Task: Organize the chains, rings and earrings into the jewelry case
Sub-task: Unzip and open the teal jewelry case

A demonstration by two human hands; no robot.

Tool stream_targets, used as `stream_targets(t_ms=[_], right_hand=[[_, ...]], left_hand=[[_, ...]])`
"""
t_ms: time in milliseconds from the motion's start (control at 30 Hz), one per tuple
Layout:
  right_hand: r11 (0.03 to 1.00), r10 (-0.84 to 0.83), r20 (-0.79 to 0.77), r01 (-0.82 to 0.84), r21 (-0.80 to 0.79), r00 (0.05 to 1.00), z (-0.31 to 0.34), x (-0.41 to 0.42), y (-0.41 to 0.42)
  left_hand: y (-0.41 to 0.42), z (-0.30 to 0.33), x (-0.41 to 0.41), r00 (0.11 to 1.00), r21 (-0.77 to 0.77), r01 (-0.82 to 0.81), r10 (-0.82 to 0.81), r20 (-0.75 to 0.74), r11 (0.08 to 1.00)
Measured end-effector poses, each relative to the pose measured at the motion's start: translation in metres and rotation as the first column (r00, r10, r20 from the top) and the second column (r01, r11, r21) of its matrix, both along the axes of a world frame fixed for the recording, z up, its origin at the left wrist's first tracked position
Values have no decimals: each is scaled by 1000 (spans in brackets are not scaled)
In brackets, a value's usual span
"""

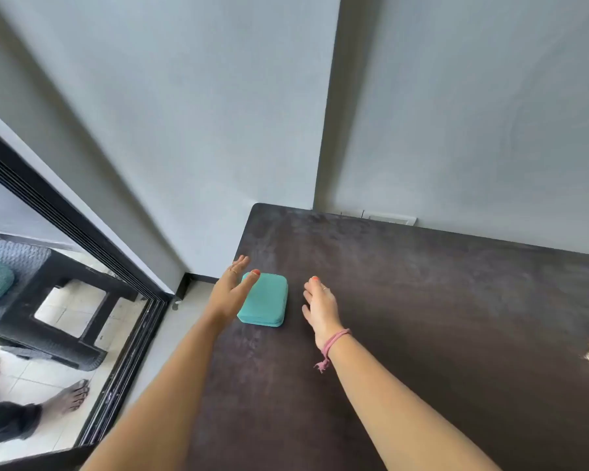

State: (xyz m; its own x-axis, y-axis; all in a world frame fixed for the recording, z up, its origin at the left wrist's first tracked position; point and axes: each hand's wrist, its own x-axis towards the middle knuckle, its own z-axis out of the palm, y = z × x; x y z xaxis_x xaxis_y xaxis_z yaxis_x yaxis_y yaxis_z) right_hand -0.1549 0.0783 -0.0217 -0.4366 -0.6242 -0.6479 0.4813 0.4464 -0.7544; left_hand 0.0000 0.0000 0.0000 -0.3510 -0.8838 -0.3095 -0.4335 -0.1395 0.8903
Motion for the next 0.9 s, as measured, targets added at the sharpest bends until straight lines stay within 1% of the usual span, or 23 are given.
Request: stream_targets(t_ms=[67, 133, 200, 267, 367, 467, 633, 900], right_hand=[[1000, -12, 52, 11, 19, 999, -4, 10, -2], [999, 27, 34, -28, 23, 999, -11, 21, 0], [999, 47, 28, -48, 26, 999, -17, 31, 1], [998, 64, 41, -64, 18, 997, -19, 38, 3], [998, 67, 67, -68, 4, 995, -20, 42, 6], [997, 74, 77, -74, 5, 994, -16, 42, 7], [993, 119, 37, -118, -23, 992, -10, 38, 7], [986, 147, -21, -148, -78, 989, 7, 5, 30]], left_hand=[[-3, -4, 3, 992, 102, -90, 98, -77, 991], [-5, -9, 6, 977, 173, -170, 188, -97, 970], [-7, -15, 5, 968, 235, -220, 242, -71, 947], [-6, -18, 3, 965, 285, -227, 254, -59, 931], [0, -23, 1, 975, 250, -212, 221, -8, 945], [9, -25, -2, 974, 210, -220, 225, -2, 953], [13, -20, -6, 959, 230, -269, 283, -29, 935], [31, 1, -27, 970, 221, -205, 228, -84, 954]])
